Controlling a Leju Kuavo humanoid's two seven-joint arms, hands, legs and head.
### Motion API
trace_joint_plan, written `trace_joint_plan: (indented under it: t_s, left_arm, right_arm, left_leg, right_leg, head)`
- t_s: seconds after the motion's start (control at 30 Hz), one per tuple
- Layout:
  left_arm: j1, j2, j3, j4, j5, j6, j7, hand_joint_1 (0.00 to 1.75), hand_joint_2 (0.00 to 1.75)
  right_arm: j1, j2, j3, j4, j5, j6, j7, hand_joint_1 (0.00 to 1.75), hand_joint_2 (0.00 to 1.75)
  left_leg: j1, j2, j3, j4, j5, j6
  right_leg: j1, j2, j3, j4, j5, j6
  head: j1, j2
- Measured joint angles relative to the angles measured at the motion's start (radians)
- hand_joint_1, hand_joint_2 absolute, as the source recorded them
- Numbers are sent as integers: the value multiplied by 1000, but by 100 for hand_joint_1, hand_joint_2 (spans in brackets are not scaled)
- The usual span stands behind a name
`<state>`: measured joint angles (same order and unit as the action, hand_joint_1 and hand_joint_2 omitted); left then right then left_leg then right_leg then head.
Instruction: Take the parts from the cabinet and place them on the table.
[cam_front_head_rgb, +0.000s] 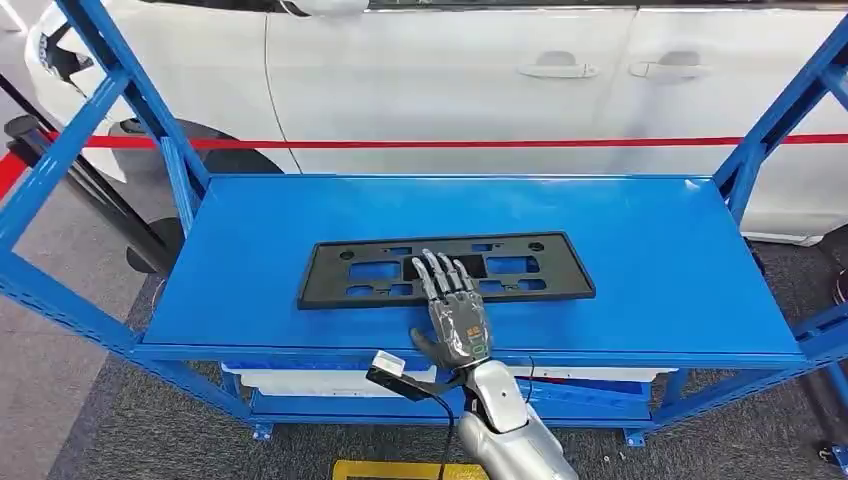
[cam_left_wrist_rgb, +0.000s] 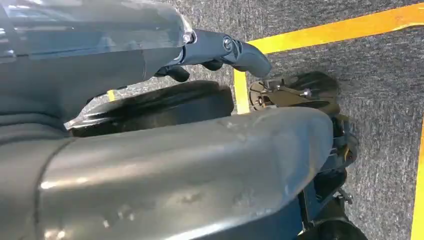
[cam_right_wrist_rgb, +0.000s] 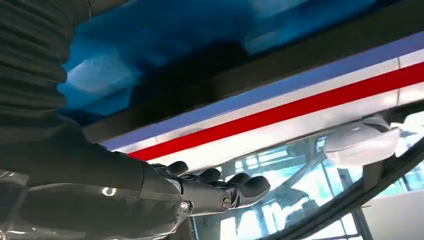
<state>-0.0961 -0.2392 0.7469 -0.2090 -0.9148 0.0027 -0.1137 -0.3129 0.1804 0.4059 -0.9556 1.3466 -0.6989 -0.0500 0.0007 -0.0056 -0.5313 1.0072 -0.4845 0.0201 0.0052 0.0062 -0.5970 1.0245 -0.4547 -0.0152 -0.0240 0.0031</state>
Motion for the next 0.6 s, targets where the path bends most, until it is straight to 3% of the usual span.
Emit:
trace_joint_plan:
  t_s: [0.13, 0.33, 0.6]
  left_arm:
    - [1, 0, -5, 0, -9, 0, 7, 0, 0]
    - [1, 0, -10, 0, -18, -9, 10, 0, 0]
    - [0, 3, -11, 0, -21, -30, 6, 0, 0]
  right_arm:
    - [-37, 0, 26, 49, 13, 10, 55, 0, 175]
    - [-130, 1, 42, 156, 1, 71, 155, 0, 175]
    - [-245, -5, 39, 301, -27, 79, 256, 0, 175]
  left_leg:
    - [0, 0, 0, -1, -1, -6]
    - [0, 0, 4, 0, -1, -7]
    - [-1, 0, 11, 0, -1, -7]
  right_leg:
    - [0, 0, 1, 0, 0, 0]
    - [-2, 0, 5, -1, 0, 0]
    - [-3, 0, 13, -3, 1, 2]
  head:
    - [0, 0]
    - [0, 0]
    - [0, 0]
